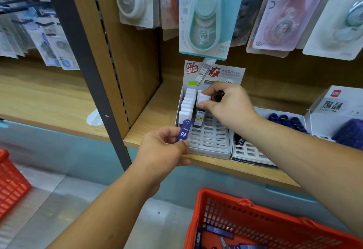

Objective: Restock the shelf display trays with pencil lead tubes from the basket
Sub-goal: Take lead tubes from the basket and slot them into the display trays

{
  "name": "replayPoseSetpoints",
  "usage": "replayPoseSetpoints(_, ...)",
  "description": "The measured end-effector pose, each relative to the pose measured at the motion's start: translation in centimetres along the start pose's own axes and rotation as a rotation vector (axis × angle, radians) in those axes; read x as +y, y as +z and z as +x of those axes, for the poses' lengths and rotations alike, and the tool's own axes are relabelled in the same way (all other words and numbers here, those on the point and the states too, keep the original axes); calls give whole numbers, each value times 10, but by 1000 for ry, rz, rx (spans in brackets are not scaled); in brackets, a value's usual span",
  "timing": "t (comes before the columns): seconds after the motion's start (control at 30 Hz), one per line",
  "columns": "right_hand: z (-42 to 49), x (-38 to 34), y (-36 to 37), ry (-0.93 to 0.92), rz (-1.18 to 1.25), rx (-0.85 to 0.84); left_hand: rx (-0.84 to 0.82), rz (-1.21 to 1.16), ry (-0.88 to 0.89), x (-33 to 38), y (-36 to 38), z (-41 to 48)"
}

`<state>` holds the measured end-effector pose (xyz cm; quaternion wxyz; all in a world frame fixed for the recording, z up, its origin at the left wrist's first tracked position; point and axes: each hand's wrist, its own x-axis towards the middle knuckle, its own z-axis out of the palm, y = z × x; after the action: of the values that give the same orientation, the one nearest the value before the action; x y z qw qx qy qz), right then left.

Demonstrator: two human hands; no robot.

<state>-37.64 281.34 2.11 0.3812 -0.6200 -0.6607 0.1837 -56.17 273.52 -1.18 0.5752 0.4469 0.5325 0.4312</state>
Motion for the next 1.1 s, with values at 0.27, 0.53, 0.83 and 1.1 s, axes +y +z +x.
replayPoseSetpoints(0.27, 2, 0, -10, -45, 85, 59, -12, 63, 45, -3, 1, 5)
replayPoseSetpoints(0.53, -1, 11, -1, -75, -31, -23, -6, 57, 25, -3, 2, 6)
replayPoseSetpoints(0.83, -6, 3, -17, -89, -400, -142, -50, 65, 25, 3, 7, 2)
replayPoseSetpoints(1.1, -49, 1, -106, 321, 207, -149, -176, 170, 135, 17, 49, -3)
